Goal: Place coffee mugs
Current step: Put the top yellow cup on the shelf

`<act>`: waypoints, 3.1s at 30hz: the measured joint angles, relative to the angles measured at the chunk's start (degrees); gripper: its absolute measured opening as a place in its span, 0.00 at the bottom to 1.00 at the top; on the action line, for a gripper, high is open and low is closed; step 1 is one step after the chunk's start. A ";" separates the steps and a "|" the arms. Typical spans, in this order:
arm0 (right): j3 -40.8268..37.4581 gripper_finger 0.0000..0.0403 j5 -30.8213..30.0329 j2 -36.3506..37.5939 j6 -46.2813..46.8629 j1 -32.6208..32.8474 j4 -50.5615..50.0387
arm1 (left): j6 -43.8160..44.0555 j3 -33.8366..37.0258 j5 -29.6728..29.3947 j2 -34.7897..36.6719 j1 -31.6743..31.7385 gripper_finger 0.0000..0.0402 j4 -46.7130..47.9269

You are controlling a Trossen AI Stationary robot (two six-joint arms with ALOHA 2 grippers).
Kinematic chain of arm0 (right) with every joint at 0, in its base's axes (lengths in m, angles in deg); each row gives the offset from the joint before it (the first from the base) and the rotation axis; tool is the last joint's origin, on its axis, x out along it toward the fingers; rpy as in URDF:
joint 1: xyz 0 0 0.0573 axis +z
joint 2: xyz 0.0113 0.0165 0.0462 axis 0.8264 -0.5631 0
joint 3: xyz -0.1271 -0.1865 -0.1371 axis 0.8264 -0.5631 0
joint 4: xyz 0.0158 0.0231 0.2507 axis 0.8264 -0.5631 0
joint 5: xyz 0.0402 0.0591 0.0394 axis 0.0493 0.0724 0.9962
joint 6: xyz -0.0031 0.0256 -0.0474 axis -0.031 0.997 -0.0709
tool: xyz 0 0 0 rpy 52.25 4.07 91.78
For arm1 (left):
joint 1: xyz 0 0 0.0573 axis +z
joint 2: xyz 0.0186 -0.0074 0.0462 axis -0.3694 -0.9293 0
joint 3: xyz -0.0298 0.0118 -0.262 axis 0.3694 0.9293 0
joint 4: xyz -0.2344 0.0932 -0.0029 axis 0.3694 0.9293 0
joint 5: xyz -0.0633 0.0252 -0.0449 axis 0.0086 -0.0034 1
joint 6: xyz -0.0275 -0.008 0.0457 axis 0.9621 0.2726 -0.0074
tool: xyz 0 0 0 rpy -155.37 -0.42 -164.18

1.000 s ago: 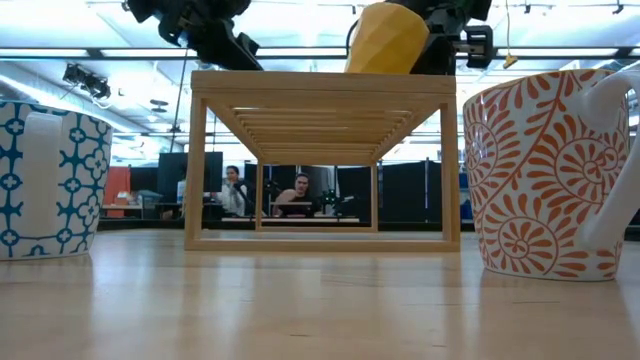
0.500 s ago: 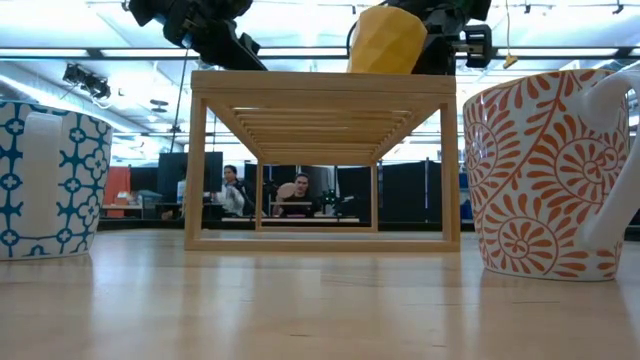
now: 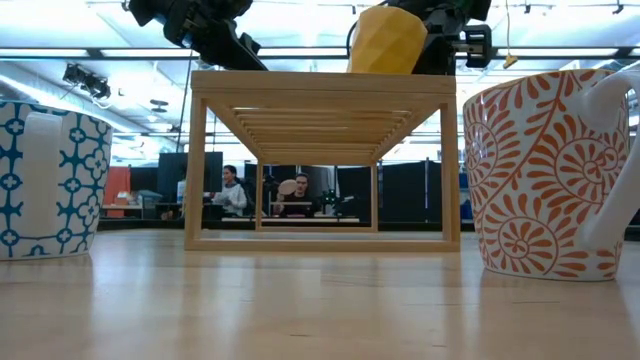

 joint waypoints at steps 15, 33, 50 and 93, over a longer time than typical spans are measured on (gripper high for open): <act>0.00 0.18 0.01 0.09 0.35 -0.07 1.75 | -0.16 0.00 -0.77 -0.02 -0.02 0.17 0.00; 0.01 0.24 -0.07 0.09 0.44 -0.57 6.33 | 0.31 -0.02 -1.49 -0.02 -0.02 0.17 0.00; 0.00 0.24 -0.98 0.09 -3.39 -3.50 8.20 | 0.36 -0.02 -1.51 -0.04 0.00 0.16 0.02; -9.09 0.23 -30.93 16.17 -98.20 -5.11 8.94 | 25.61 -0.07 -11.05 -12.88 -15.74 0.17 -28.25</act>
